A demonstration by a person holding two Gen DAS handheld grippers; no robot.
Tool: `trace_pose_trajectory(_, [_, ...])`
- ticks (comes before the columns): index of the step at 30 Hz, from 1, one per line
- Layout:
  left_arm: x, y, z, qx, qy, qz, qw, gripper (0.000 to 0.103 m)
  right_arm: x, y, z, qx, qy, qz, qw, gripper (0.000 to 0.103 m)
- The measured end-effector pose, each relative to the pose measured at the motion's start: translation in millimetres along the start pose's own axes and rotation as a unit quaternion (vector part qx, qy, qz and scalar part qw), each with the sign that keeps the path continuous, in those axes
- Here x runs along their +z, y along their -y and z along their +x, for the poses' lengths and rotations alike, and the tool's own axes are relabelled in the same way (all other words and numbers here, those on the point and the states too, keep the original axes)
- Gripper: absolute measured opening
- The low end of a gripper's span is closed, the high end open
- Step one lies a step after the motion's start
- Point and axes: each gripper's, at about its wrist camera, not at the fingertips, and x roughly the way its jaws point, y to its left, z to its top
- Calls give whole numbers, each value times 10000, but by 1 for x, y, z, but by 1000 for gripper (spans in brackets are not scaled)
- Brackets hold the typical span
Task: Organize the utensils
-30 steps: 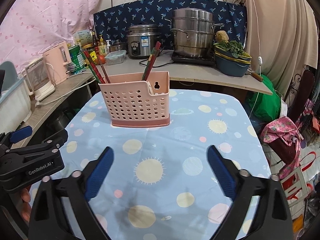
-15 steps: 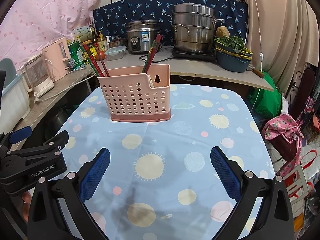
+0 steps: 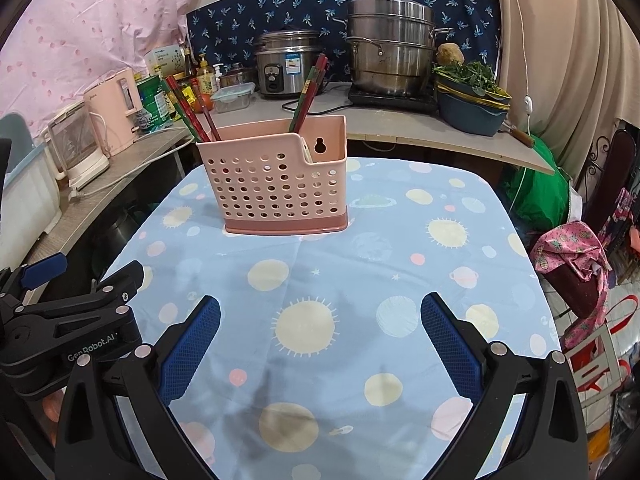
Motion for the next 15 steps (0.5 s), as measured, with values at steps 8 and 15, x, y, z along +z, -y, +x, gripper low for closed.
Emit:
trace_pose_trajectory(8, [2, 1, 2, 51, -13, -29, 10000, 95, 0, -1, 3, 13, -33, 6, 10000, 97])
trace_pose_trajectory(15, [3, -1, 5, 80, -66, -145, 9998, 95, 1, 0, 5, 7, -60, 8, 10000, 97])
